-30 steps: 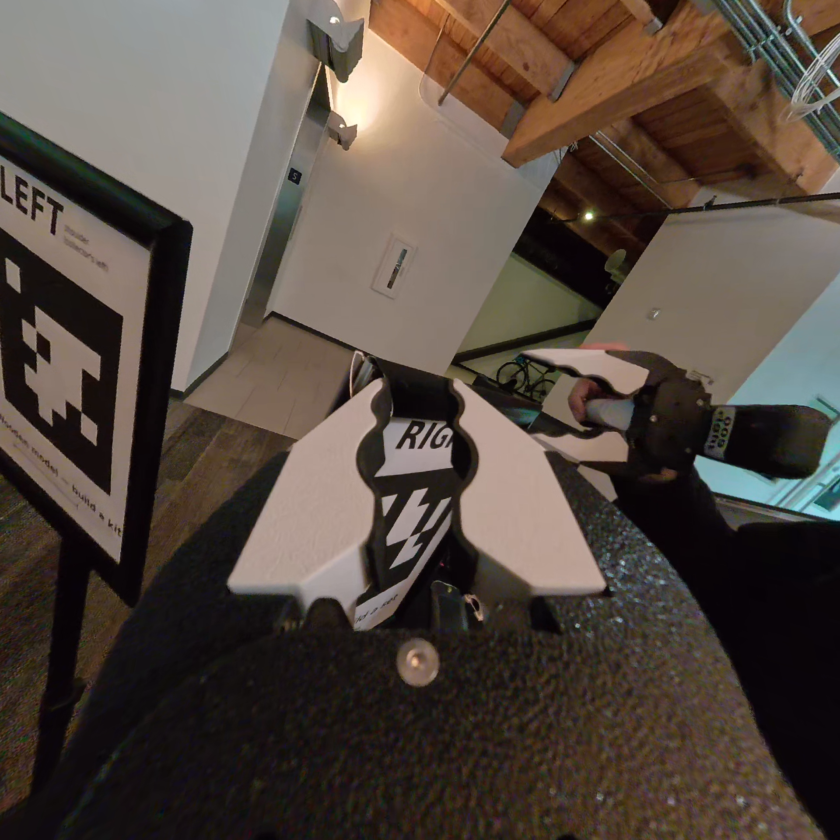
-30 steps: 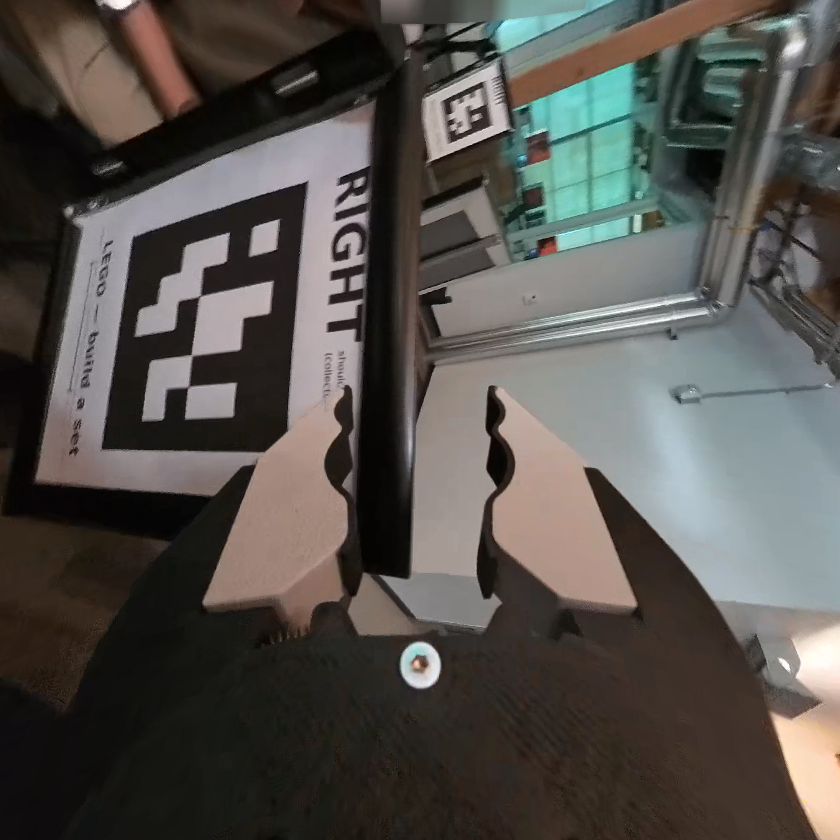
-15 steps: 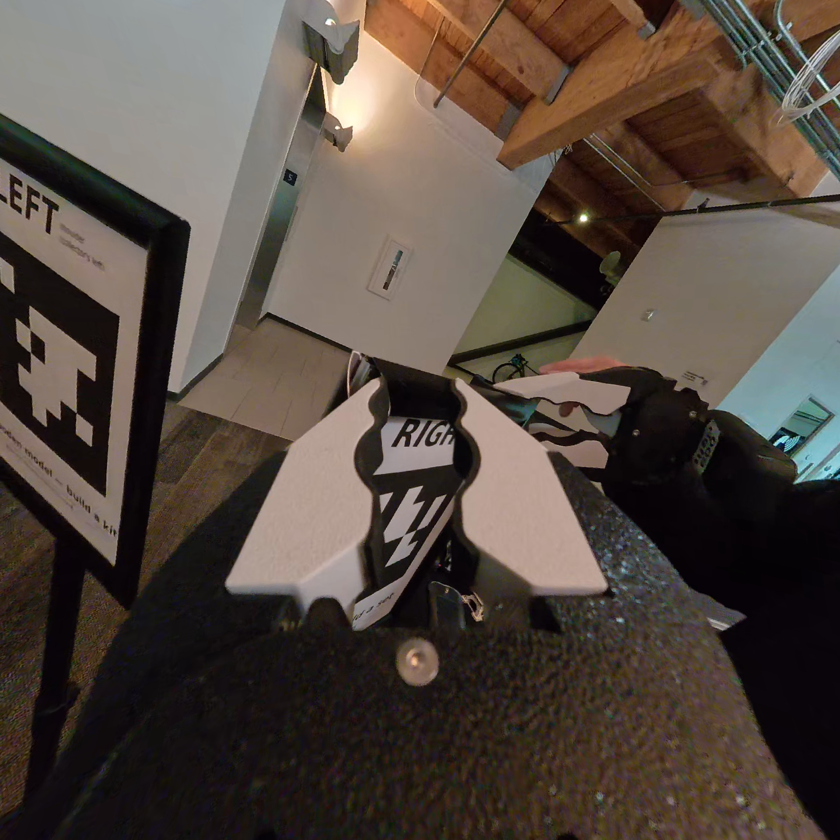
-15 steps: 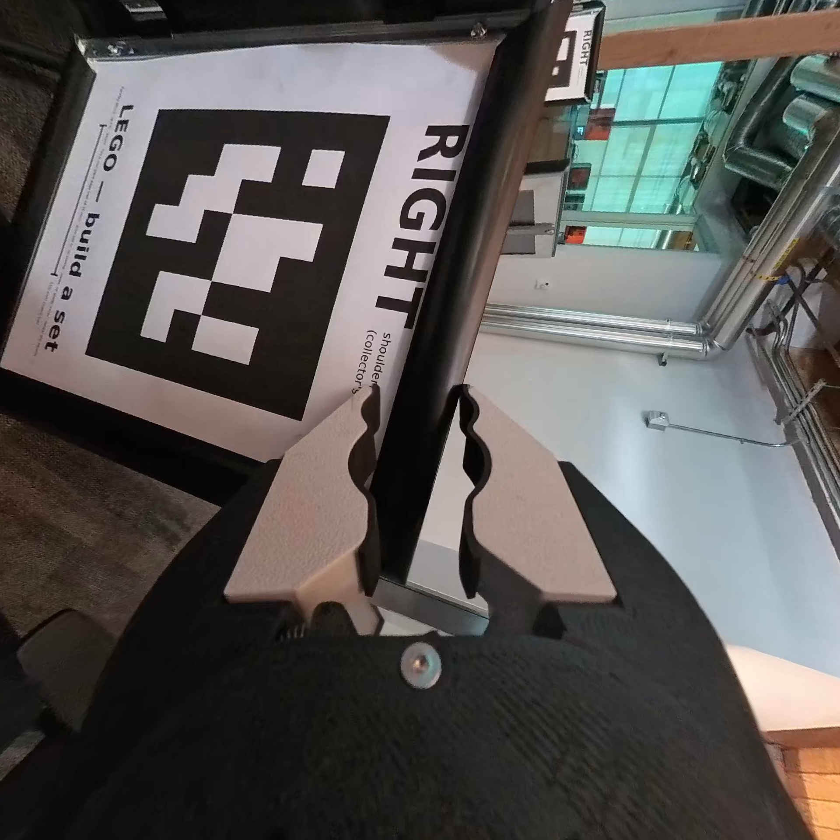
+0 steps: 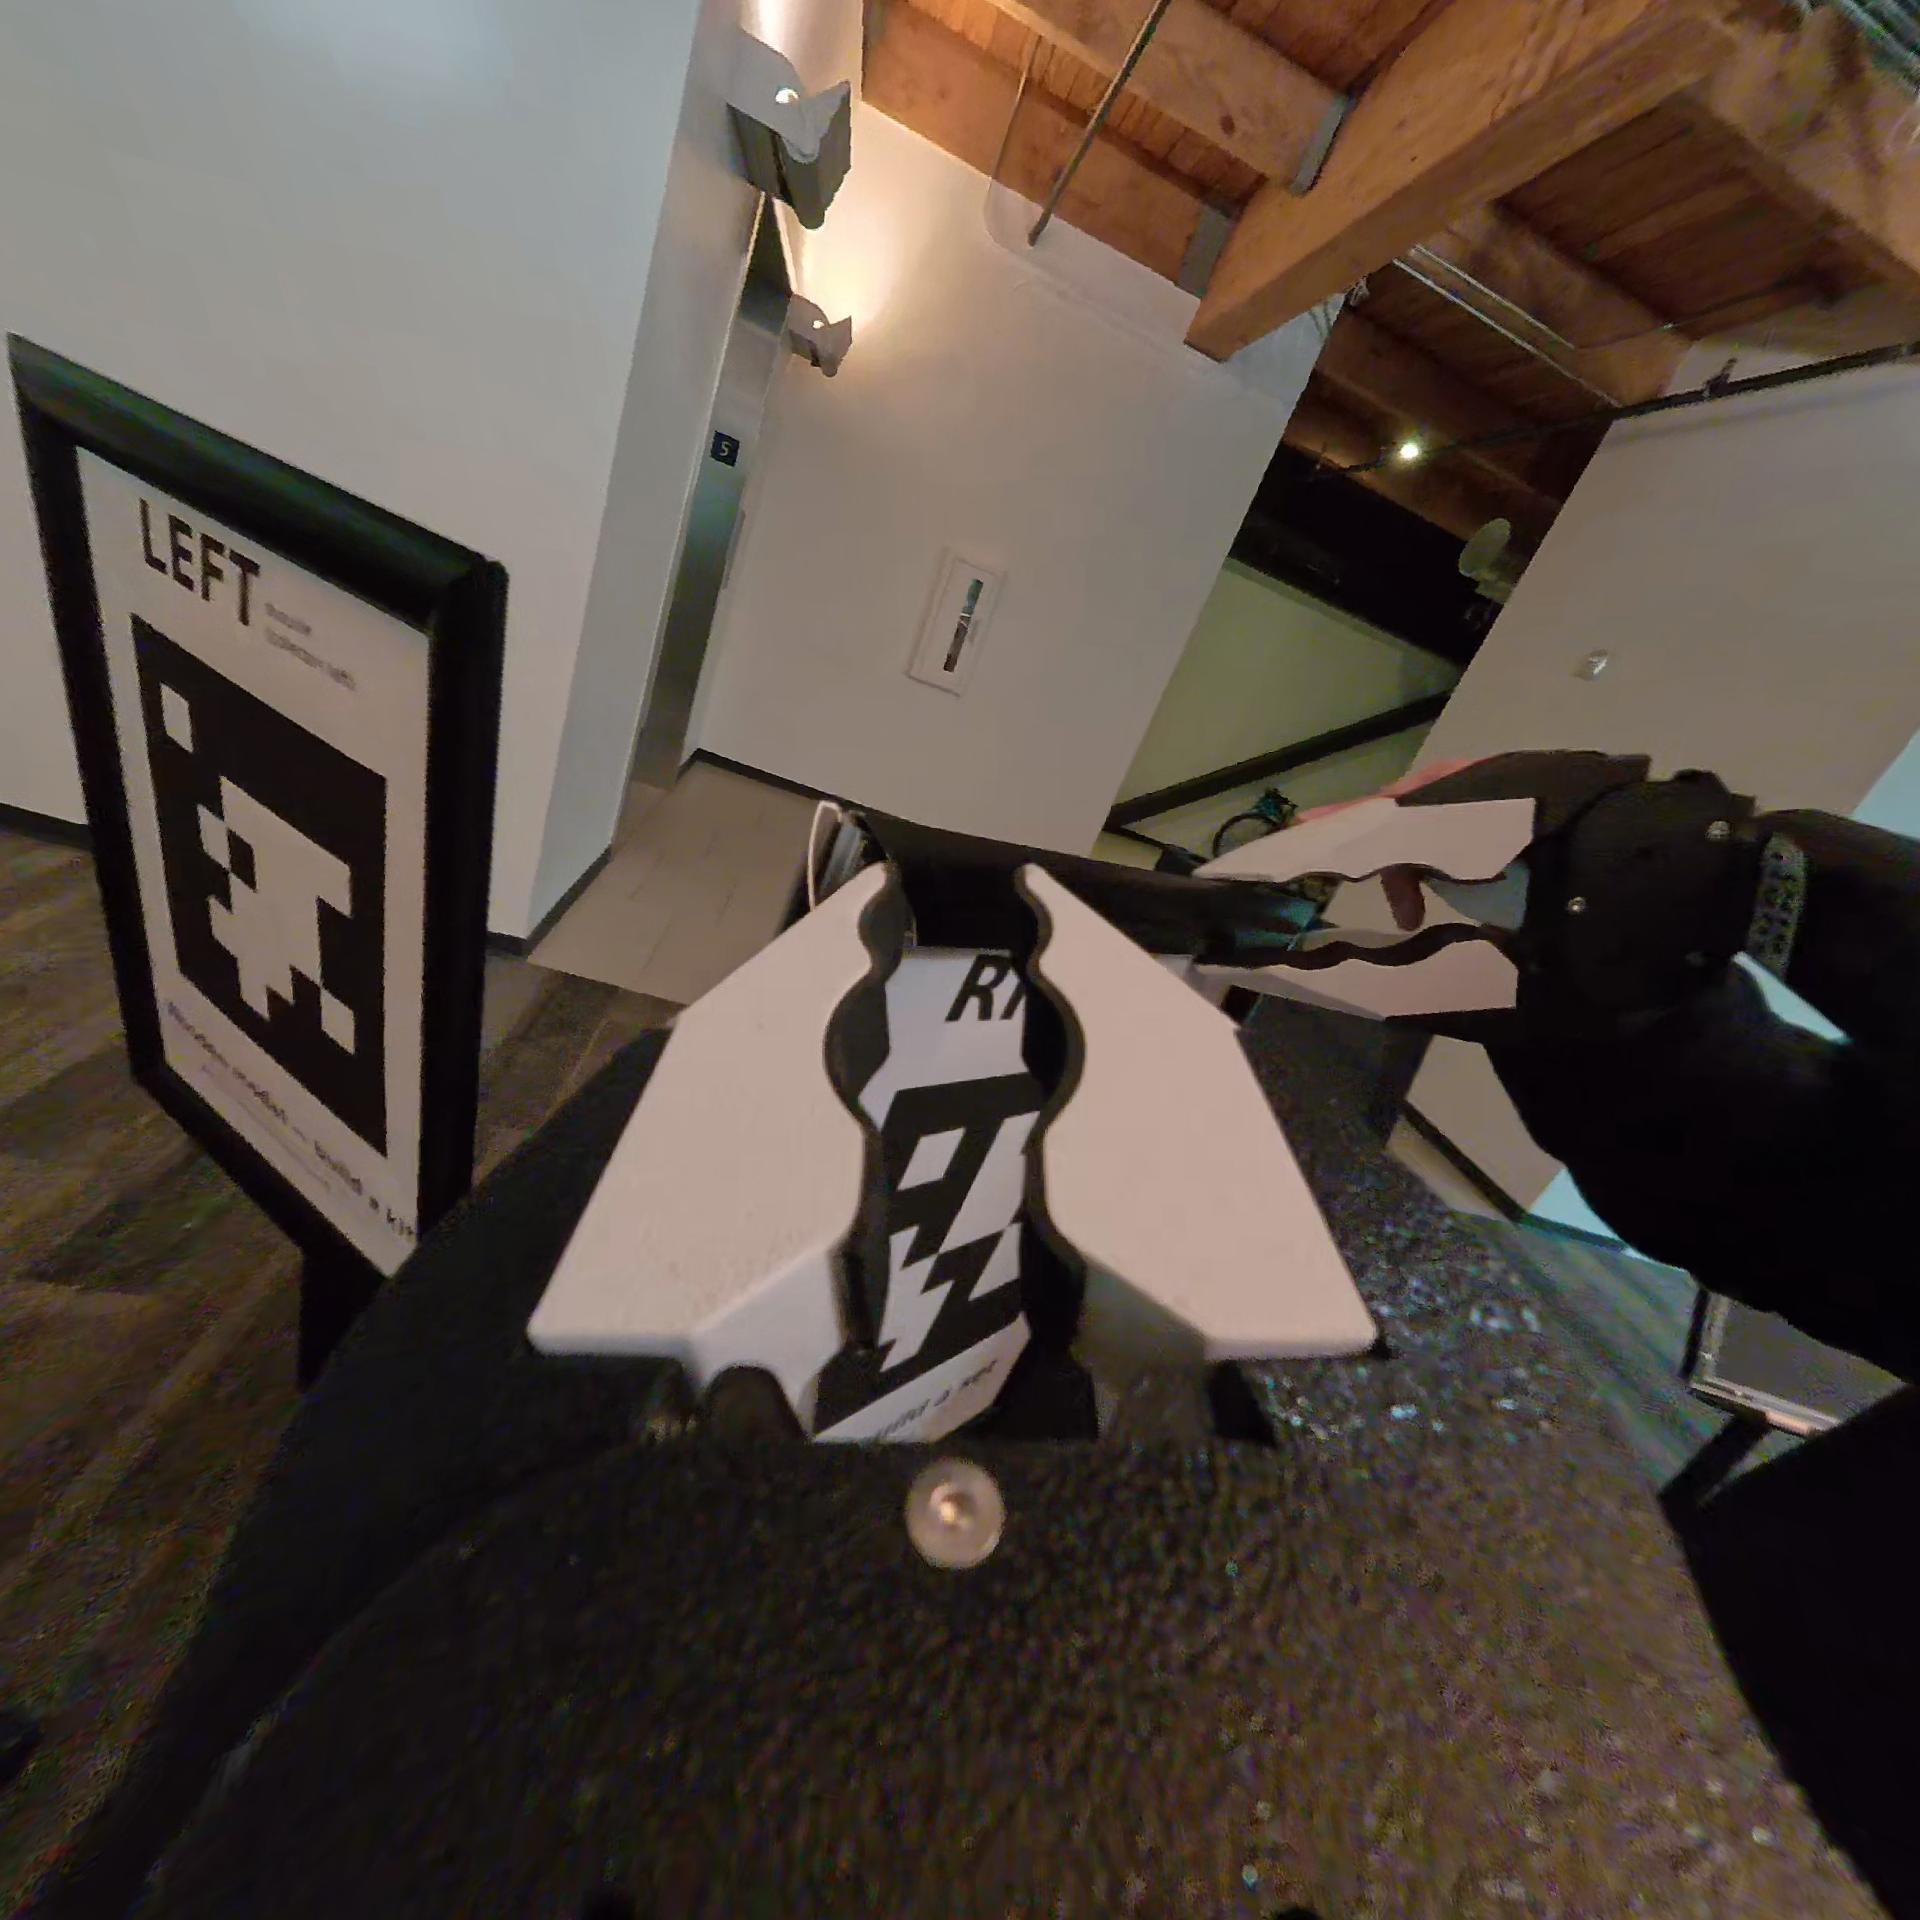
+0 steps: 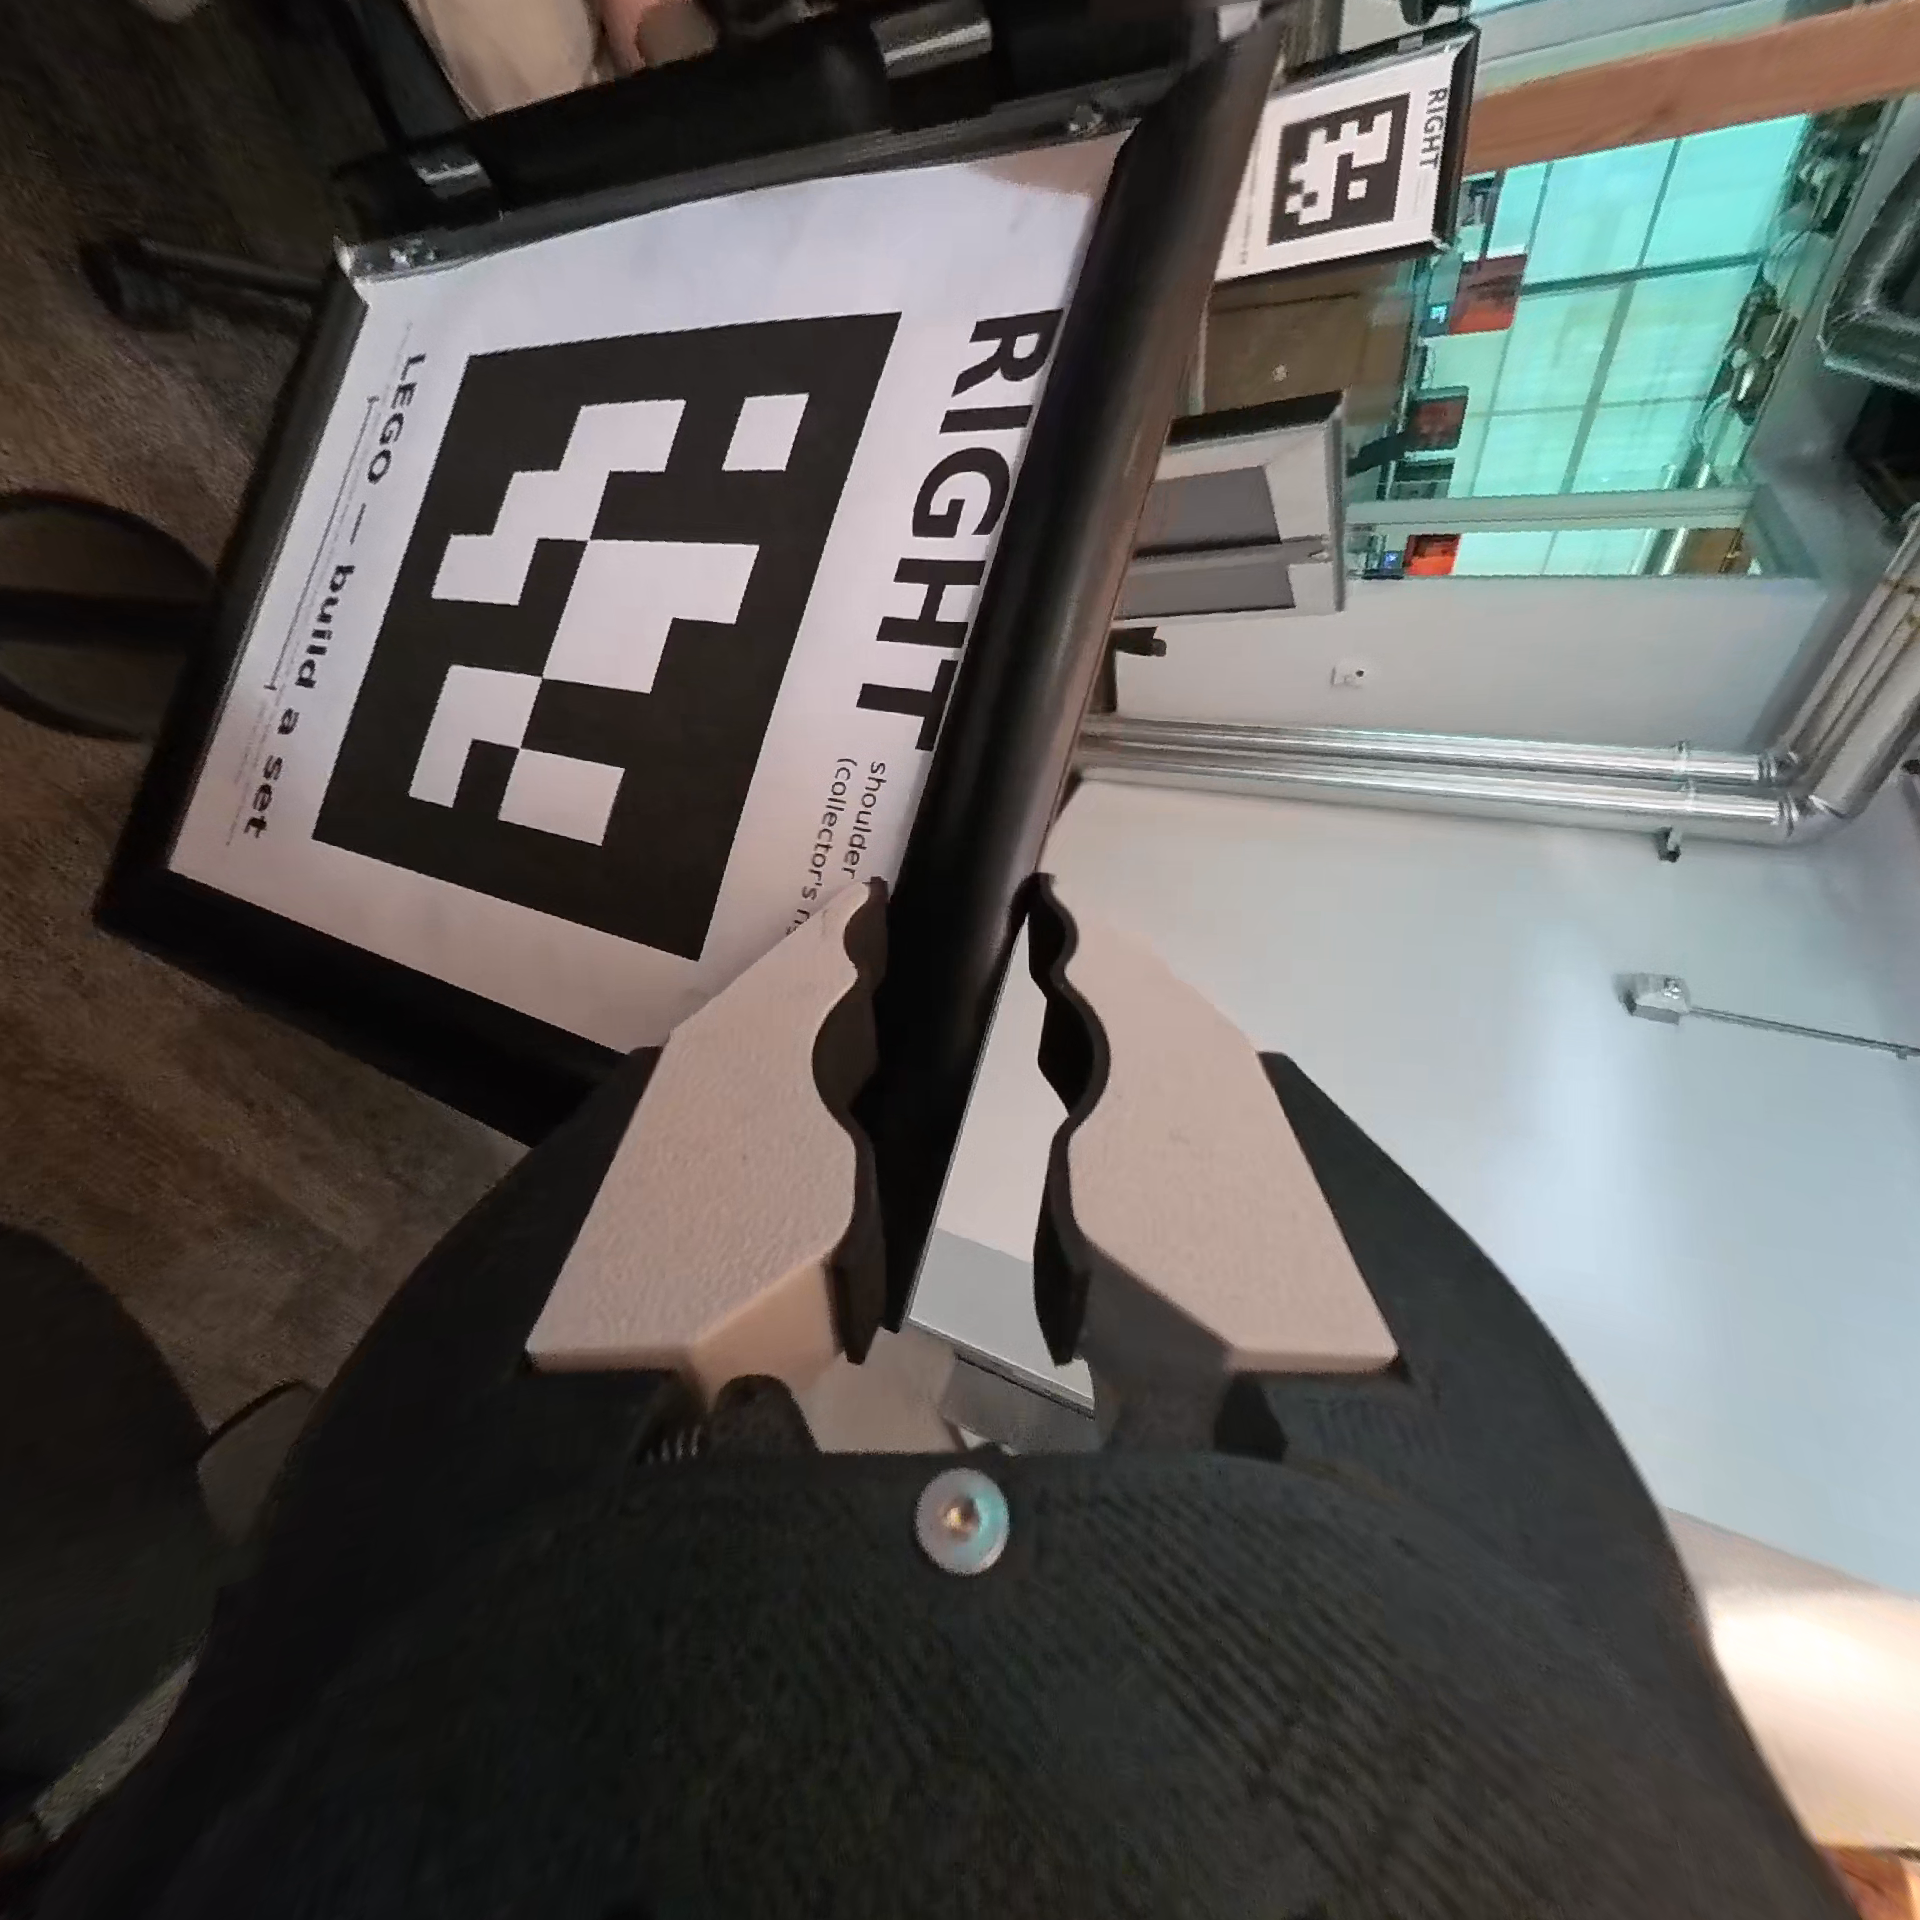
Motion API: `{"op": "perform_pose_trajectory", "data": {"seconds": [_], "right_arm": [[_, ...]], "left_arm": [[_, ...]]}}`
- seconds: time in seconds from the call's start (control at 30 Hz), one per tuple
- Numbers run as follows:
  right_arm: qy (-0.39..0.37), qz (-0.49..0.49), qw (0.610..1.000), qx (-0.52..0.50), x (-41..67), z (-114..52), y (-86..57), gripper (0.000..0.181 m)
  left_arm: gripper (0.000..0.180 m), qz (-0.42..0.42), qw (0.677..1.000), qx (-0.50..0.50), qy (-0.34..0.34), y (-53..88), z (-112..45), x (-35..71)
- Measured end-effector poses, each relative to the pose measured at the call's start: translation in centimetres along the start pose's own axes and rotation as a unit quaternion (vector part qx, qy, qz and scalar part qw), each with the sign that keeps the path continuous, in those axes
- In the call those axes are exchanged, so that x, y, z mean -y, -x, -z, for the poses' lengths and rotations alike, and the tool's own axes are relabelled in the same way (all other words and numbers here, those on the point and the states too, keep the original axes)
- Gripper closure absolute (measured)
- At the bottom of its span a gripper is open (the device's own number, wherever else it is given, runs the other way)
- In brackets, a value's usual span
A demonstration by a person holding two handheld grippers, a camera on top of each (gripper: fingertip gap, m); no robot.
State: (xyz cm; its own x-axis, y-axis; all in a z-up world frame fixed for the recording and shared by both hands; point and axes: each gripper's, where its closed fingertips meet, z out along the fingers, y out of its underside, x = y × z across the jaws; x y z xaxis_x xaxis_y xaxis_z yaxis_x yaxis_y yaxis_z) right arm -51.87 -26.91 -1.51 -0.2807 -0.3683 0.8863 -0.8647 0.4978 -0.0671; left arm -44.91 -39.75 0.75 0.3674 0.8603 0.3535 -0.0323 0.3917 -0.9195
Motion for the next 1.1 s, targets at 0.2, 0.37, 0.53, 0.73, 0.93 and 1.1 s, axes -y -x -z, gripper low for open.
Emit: {"op": "perform_pose_trajectory", "data": {"seconds": [0.2, 0.37, 0.53, 0.73, 0.93, 1.1], "right_arm": [[-0.012, -0.008, 1.0, 0.017, 0.0, 0.3, -0.1, 0.156], [-0.022, -0.013, 0.999, 0.023, 0.0, 0.6, 0.3, 0.156], [-0.029, -0.011, 0.999, 0.015, -0.2, 0.9, 0.3, 0.155], [-0.028, -0.028, 0.999, 0.017, -0.1, 0.7, 0.6, 0.149], [0.006, -0.003, 1.0, 0.004, -0.3, 0.6, 0.6, 0.146], [-0.011, 0.042, 0.997, -0.061, 1.6, 0.9, -0.4, 0.152]], "left_arm": [[0.156, -0.009, 1.0, 0.022, -0.013, -0.1, 0.0, 0.0], [0.161, 0.012, 1.0, -0.007, 0.001, 0.3, 0.1, 0.1], [0.175, 0.049, 0.997, -0.064, 0.021, 0.1, 0.2, 0.2], [0.167, 0.085, 0.986, -0.132, 0.058, -0.8, -0.4, 0.1], [0.18, 0.184, 0.971, -0.128, 0.082, -0.3, -1.2, 0.2], [0.173, 0.218, 0.963, -0.133, 0.087, -0.9, -1.7, 0.3]]}}
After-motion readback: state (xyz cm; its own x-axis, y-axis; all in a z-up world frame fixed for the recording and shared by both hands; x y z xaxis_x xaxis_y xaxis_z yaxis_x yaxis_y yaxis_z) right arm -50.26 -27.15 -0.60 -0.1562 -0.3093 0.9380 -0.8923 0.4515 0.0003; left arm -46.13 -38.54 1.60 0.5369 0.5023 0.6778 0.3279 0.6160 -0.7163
